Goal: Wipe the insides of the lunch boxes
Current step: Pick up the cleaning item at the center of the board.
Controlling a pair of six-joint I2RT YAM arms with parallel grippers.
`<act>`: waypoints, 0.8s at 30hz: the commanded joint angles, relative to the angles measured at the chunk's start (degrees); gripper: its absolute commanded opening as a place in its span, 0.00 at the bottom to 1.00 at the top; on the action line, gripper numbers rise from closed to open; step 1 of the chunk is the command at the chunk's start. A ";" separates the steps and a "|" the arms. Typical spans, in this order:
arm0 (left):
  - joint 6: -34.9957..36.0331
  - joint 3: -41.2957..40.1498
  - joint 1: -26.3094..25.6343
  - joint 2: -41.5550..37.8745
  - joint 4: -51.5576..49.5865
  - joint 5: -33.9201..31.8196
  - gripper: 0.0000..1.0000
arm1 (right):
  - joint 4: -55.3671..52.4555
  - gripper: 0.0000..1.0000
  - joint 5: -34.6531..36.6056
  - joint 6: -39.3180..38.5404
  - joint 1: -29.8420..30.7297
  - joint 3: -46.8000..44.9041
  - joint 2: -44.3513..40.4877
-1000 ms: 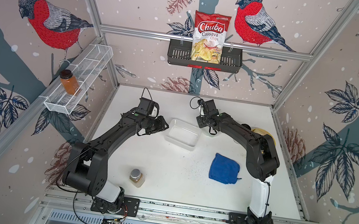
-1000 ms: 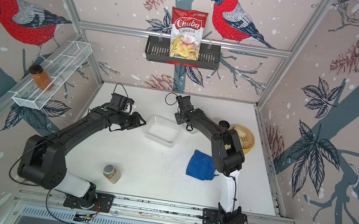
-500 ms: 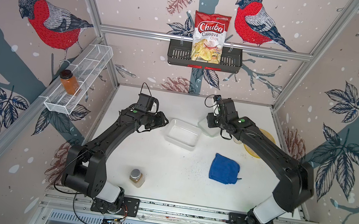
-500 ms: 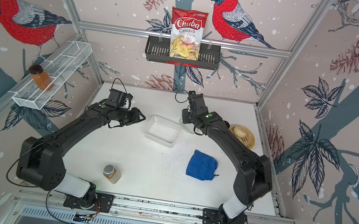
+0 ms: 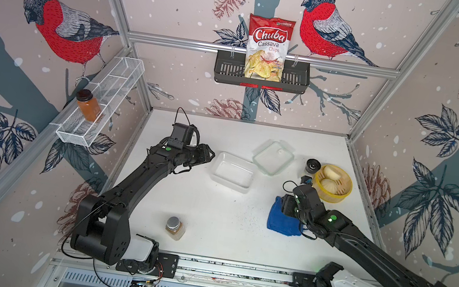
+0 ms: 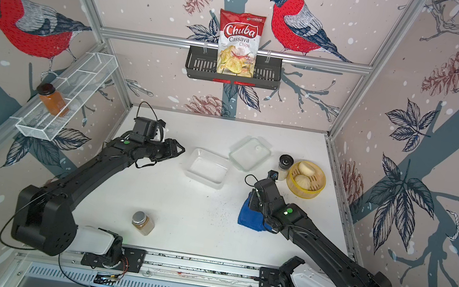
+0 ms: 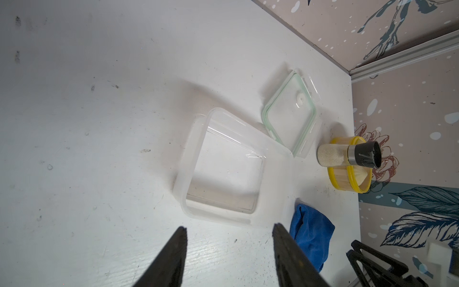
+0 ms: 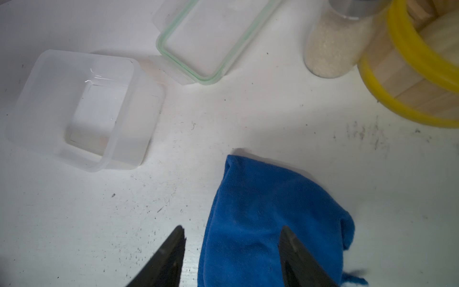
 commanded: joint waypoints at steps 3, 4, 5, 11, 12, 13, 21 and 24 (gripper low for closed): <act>1.06 -0.95 0.14 4.35 1.87 0.73 0.52 | 0.66 0.66 -0.13 5.42 -0.54 -2.77 0.91; 0.78 -1.72 0.14 4.79 2.73 1.08 0.52 | 1.44 0.67 -1.29 5.65 -1.29 -3.30 1.36; 0.42 -2.20 0.05 5.13 3.35 1.28 0.52 | 2.26 0.67 -2.61 5.77 -2.12 -3.88 1.75; -0.23 -2.64 -0.03 8.76 4.93 0.91 0.52 | 8.23 0.70 -9.46 3.79 -7.28 -6.37 5.73; -0.23 -2.49 -0.12 9.42 5.06 0.78 0.51 | 8.22 0.70 -9.58 3.58 -7.31 -6.23 6.51; -0.22 -2.27 -0.12 10.10 5.05 0.76 0.51 | 8.32 0.70 -9.64 3.51 -7.16 -6.19 7.15; -0.18 -1.59 -0.34 12.43 5.98 1.18 0.51 | 7.64 0.72 -9.61 3.49 -4.52 -6.22 17.01; -0.18 -1.49 -0.30 12.56 5.87 1.07 0.51 | 7.02 0.72 -8.95 3.32 -2.64 -5.13 23.03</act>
